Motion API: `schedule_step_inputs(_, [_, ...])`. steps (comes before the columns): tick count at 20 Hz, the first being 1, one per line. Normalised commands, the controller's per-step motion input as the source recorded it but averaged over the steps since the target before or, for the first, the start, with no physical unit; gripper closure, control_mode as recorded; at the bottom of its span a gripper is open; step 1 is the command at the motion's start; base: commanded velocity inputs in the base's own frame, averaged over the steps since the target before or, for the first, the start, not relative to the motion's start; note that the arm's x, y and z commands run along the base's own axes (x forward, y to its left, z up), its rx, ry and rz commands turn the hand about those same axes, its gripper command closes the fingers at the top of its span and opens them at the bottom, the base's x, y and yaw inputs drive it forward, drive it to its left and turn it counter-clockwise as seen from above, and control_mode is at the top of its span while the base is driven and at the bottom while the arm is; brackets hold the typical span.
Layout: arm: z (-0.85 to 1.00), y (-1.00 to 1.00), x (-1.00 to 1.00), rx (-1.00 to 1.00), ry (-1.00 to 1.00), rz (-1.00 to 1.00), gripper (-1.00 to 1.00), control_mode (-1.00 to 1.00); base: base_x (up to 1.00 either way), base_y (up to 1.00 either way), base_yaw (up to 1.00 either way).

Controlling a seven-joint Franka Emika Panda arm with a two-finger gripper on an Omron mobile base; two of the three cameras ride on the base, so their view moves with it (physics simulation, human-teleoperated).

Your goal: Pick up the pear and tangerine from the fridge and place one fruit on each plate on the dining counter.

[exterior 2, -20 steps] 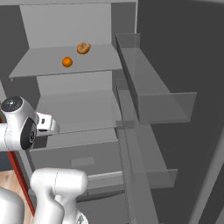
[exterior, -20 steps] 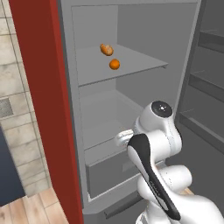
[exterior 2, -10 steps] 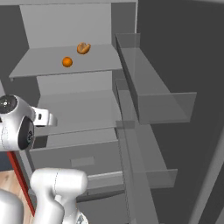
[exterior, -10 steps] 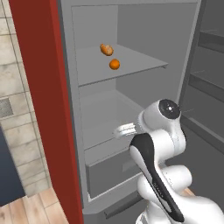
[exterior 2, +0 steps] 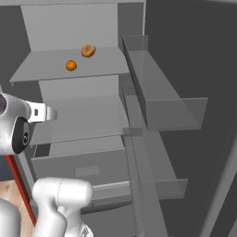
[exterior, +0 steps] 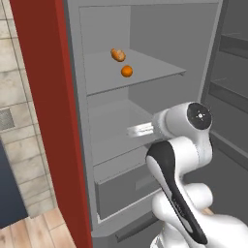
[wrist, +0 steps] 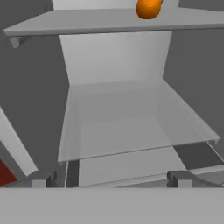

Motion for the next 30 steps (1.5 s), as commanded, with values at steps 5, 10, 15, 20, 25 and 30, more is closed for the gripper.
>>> schedule_step_inputs(5, [0.6,-0.1,0.0,0.0,-0.08,0.0,-1.0,-1.0,0.0,0.0,0.0])
schedule_step_inputs(10, [0.54,-0.29,0.0,0.06,-0.07,0.0,-1.0,-1.0,0.0,0.0,0.0])
schedule_step_inputs(15, [0.58,-0.19,0.12,0.03,-0.01,-0.04,-1.0,-1.0,0.0,0.0,0.0])
schedule_step_inputs(20, [0.5,-0.01,0.5,0.0,0.01,-0.11,-1.0,-1.0,0.0,0.0,0.0])
schedule_step_inputs(25, [0.36,-0.06,0.6,0.0,0.01,-0.01,-1.0,-1.0,0.0,0.0,0.0])
schedule_step_inputs(30, [0.04,-0.01,0.8,0.0,0.07,0.07,-1.0,-1.0,0.0,0.0,0.0])
